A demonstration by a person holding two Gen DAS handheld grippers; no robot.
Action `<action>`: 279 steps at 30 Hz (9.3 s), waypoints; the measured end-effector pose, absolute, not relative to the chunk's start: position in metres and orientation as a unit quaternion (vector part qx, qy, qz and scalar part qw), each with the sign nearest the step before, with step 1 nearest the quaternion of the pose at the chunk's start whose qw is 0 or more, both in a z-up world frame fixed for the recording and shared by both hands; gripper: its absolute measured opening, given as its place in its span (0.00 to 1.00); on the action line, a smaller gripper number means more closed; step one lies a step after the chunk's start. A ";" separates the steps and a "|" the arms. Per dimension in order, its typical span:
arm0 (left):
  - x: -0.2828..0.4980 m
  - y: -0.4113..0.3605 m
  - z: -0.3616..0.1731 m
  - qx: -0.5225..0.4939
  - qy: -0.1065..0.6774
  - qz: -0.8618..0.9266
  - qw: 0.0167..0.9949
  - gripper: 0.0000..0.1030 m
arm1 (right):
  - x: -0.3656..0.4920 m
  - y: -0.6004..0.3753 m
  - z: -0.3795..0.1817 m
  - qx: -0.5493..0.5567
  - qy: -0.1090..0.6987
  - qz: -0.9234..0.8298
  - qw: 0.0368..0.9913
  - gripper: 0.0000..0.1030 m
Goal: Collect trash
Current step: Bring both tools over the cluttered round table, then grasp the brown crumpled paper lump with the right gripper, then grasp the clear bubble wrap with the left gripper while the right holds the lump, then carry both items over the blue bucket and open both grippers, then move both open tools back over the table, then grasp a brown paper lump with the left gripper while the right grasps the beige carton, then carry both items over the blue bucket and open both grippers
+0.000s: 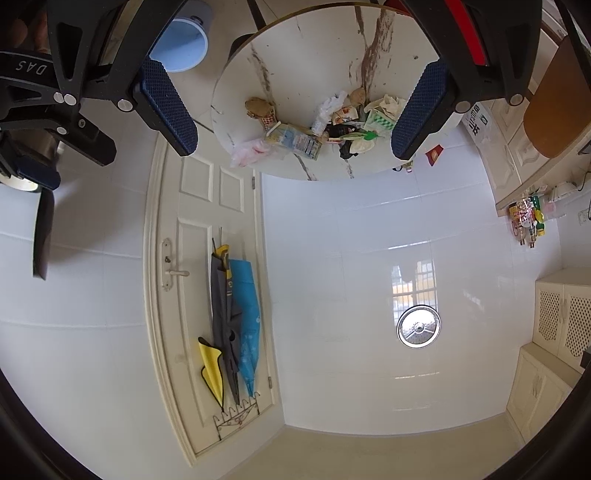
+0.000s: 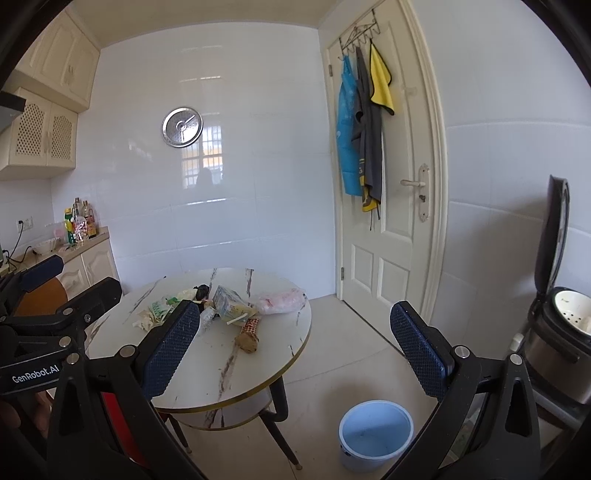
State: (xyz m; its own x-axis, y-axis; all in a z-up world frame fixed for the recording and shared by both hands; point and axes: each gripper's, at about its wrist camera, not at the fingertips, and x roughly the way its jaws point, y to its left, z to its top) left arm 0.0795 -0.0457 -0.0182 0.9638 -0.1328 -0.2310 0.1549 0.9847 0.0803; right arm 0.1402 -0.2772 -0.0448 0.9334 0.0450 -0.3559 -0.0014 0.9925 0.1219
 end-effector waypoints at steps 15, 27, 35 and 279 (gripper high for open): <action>0.106 -0.042 -0.027 0.050 0.124 -0.071 0.989 0.99 | 0.165 -0.274 -0.055 0.055 0.196 0.011 0.979 1.00; 0.172 -0.004 -0.044 0.043 0.155 -0.048 0.986 0.99 | 0.217 -0.271 -0.081 0.038 0.221 0.020 0.974 1.00; 0.262 0.049 -0.082 0.015 0.277 -0.015 0.961 0.99 | 0.304 -0.251 -0.137 0.013 0.301 0.070 0.951 1.00; 0.486 -0.402 -0.338 0.177 0.491 -0.259 0.813 0.59 | 0.335 -0.547 -0.444 0.292 0.491 -0.012 0.821 0.49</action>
State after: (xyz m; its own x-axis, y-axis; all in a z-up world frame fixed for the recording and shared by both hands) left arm 0.4860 -0.4019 -0.3378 0.3833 -0.2476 -0.8898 0.5947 0.8033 0.0326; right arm 0.3347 -0.5468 -0.4435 0.5176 0.2666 -0.8130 0.3066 0.8293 0.4672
